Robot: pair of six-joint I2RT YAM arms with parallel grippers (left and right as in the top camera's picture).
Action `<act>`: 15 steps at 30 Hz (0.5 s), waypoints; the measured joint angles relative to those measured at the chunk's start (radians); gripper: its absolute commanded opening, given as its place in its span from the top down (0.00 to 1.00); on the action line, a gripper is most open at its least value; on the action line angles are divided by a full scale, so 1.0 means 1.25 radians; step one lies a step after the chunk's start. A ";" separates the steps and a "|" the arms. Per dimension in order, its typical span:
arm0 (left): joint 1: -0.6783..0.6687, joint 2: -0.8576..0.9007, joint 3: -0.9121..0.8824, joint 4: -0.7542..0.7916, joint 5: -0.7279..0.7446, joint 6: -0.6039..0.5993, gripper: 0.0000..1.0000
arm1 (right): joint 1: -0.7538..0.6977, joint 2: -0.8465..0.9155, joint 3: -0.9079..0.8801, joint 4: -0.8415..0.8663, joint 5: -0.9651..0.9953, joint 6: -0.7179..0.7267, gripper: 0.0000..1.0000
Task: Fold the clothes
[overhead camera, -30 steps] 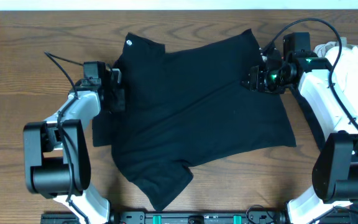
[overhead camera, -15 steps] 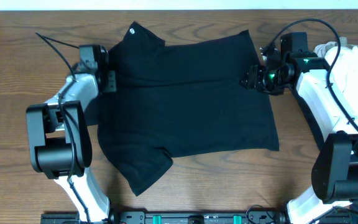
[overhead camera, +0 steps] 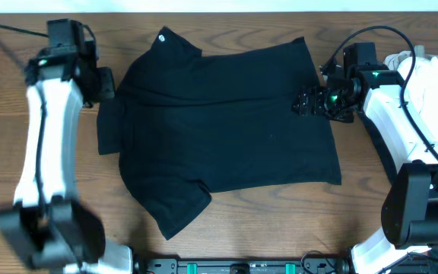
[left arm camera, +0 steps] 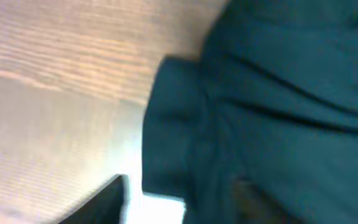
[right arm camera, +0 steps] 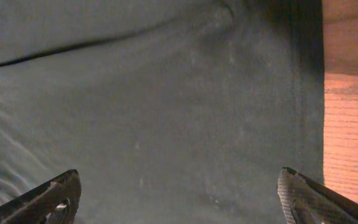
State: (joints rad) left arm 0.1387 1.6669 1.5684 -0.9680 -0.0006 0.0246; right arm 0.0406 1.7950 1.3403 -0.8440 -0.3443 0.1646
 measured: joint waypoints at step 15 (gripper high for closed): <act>-0.001 -0.344 0.004 -0.210 0.019 -0.065 0.02 | 0.000 -0.198 -0.001 0.013 0.001 -0.085 0.01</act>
State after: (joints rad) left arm 0.1371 1.2373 1.5738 -1.2301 0.0235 -0.0563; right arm 0.0406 1.5478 1.3396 -0.8284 -0.3431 0.0586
